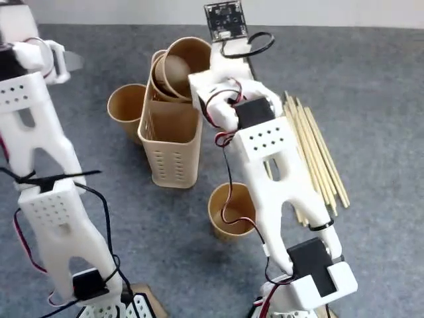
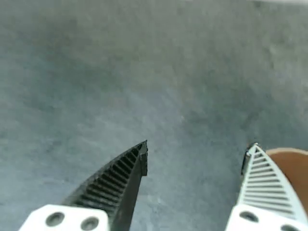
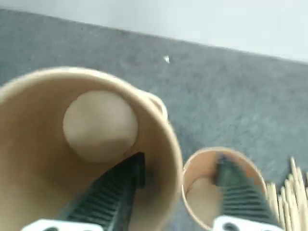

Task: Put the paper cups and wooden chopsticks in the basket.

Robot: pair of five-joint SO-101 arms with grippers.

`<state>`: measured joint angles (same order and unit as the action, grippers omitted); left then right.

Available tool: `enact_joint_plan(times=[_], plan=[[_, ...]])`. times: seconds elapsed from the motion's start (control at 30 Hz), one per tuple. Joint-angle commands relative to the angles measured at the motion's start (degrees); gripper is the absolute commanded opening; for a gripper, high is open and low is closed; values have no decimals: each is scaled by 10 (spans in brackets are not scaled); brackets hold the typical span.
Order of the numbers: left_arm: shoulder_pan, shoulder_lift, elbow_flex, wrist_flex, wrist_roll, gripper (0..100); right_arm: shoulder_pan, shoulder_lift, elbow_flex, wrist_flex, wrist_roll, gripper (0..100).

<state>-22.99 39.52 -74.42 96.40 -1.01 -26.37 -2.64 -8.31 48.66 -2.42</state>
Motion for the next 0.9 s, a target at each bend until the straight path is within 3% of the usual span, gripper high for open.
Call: enact_joint_plan(times=[0.0, 0.3, 0.43, 0.77, 0.87], plan=[[45, 7, 22, 4, 2, 322, -6, -7, -80, 23, 11, 339], [87, 22, 37, 4, 39, 322, -15, -22, -308, 216, 82, 339], [87, 51, 68, -1, 39, 322, -2, -17, -307, 289, 128, 339], [93, 177, 65, -29, 39, 321, 50, 7, -253, 292, 139, 339], [91, 178, 65, -27, 34, 251, 41, 41, -208, 238, 137, 339]])
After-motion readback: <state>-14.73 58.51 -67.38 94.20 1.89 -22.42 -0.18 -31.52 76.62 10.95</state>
